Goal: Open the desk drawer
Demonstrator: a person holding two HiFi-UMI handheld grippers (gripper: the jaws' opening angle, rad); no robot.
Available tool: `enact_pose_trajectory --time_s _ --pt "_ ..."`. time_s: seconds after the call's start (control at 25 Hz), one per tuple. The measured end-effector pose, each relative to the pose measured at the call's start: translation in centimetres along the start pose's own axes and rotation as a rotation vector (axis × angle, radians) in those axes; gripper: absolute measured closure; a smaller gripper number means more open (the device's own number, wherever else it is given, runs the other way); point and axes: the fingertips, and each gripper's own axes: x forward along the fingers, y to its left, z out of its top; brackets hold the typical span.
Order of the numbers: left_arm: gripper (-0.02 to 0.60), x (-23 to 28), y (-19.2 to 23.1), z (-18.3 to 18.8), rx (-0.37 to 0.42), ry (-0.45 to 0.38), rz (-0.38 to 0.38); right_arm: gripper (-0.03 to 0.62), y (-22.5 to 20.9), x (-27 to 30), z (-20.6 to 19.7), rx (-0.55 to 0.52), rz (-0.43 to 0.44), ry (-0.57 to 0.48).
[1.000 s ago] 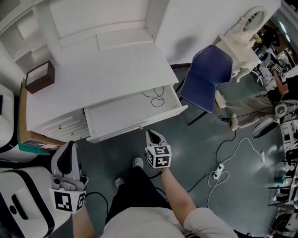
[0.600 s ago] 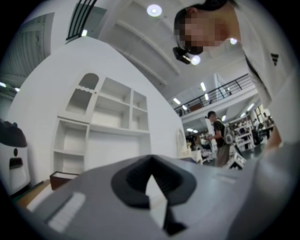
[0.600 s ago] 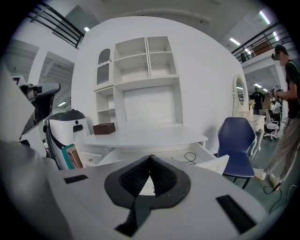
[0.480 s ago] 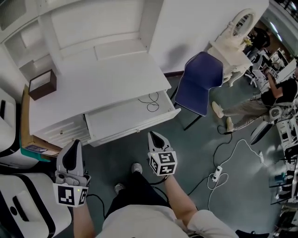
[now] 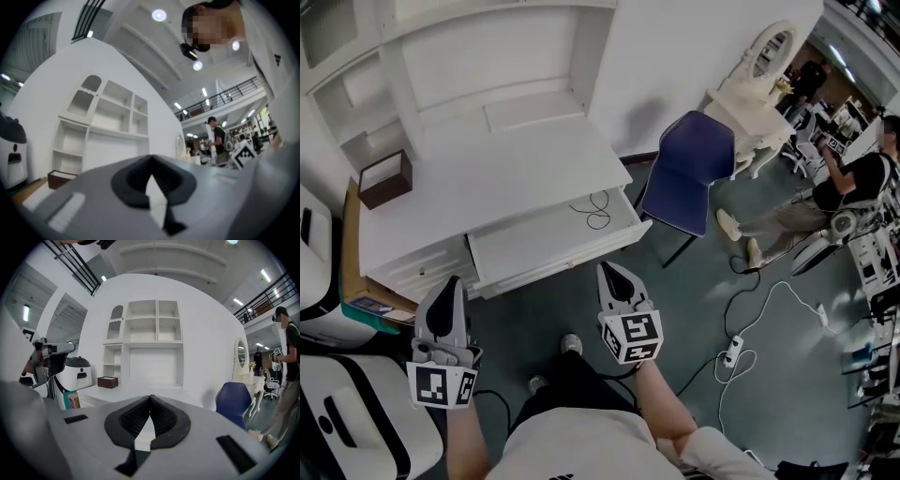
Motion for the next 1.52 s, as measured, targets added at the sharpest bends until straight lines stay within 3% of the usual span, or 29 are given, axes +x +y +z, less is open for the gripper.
enact_pose_trajectory --time_s 0.76,1.52 --pt "0.575 -1.3 -1.1 2.6 0.014 -0.053 -0.044 0.592 0.8 -6.9 9.3 -0.035 -0.037 -0.229" --pt "0.575 -3.2 -0.2 2.4 0.011 -0.049 -0.029 0.592 3.1 -8.2 10.5 -0.037 -0.050 -0.274"
